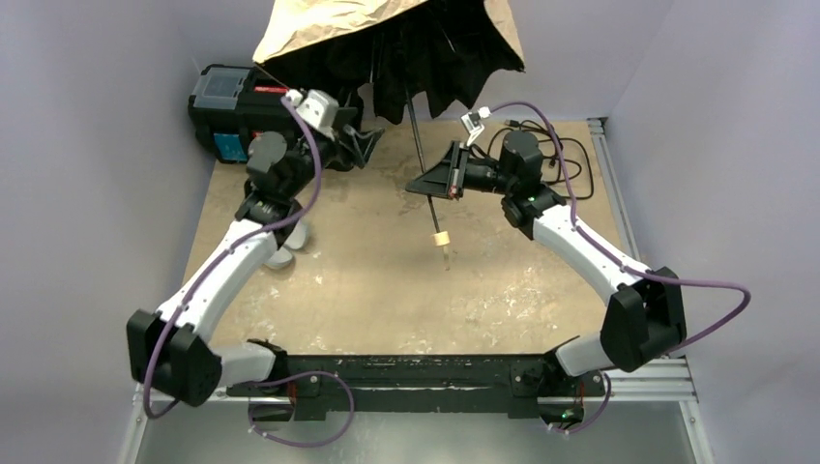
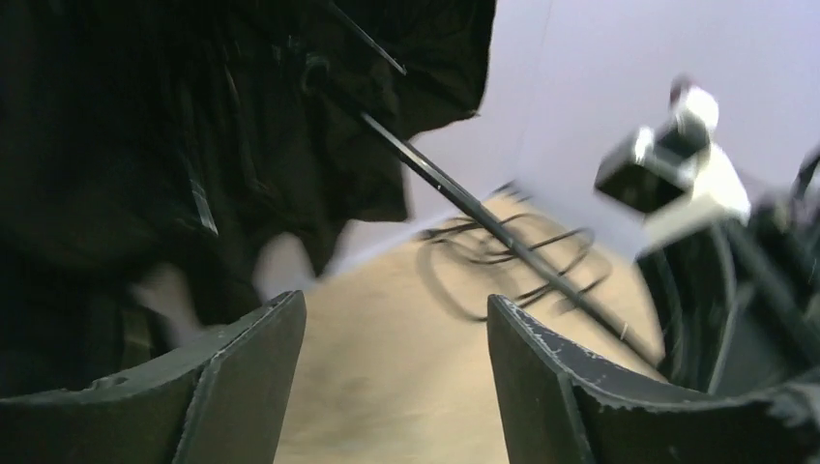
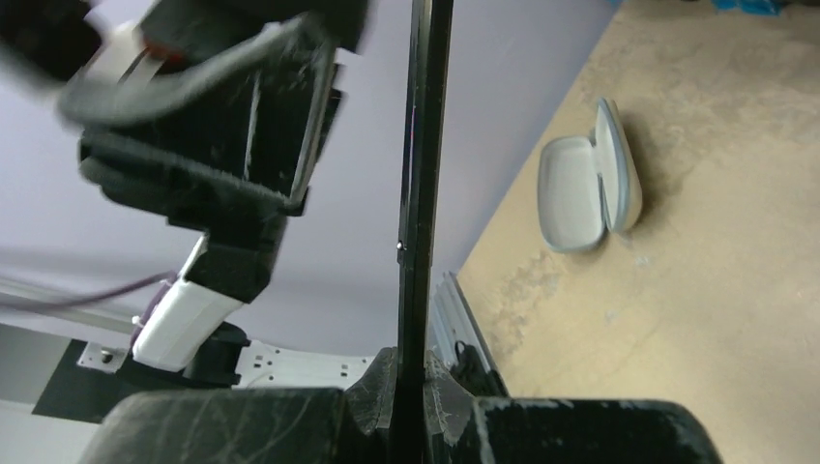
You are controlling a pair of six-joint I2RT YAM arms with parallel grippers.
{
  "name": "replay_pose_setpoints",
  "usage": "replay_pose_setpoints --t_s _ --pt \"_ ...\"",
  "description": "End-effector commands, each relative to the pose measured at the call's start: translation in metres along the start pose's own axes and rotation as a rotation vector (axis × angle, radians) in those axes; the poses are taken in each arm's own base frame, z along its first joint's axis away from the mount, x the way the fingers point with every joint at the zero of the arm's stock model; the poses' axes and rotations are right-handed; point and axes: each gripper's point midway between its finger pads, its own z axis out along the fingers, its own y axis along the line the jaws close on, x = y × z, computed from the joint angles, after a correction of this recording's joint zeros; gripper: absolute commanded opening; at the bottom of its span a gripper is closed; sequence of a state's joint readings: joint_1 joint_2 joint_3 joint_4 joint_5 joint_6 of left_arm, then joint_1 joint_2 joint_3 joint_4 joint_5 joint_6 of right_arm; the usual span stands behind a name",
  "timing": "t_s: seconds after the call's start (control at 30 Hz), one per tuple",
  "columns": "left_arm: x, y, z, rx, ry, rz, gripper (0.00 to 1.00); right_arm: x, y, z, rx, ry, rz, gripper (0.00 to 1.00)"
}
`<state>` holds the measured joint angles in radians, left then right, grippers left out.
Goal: Open the umbrella
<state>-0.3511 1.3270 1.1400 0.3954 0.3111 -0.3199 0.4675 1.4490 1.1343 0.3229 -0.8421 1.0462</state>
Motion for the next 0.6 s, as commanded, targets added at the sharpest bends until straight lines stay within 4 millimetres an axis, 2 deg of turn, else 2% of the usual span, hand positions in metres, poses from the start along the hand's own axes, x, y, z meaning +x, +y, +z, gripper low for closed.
replay_pose_setpoints --t_s 0.0,0.1,0.2,0.3,0.47,0.57 --pt "-0.036 -0.012 -0.027 0.147 -0.064 1.011 0.7 0.01 0.037 -0.021 -0.101 0.064 -0.292 0.0" --pt "-0.013 -0.013 -0.029 0.303 -0.031 1.469 0.68 0.026 0.034 -0.026 -0.106 0.126 -0.283 0.0" --pt "-0.008 -0.021 -0.017 0.334 -0.085 1.742 0.66 0.037 0.037 -0.03 -0.12 0.166 -0.274 0.0" --pt "-0.024 -0.033 0.001 0.27 -0.149 1.888 0.64 0.044 0.046 -0.034 -0.142 0.185 -0.282 0.0" --pt "-0.048 -0.04 0.023 0.176 -0.206 2.001 0.63 0.05 0.064 -0.043 -0.176 0.191 -0.311 0.0" --pt "-0.061 -0.034 0.033 0.133 -0.193 2.042 0.54 0.053 0.072 -0.048 -0.192 0.203 -0.329 0.0"
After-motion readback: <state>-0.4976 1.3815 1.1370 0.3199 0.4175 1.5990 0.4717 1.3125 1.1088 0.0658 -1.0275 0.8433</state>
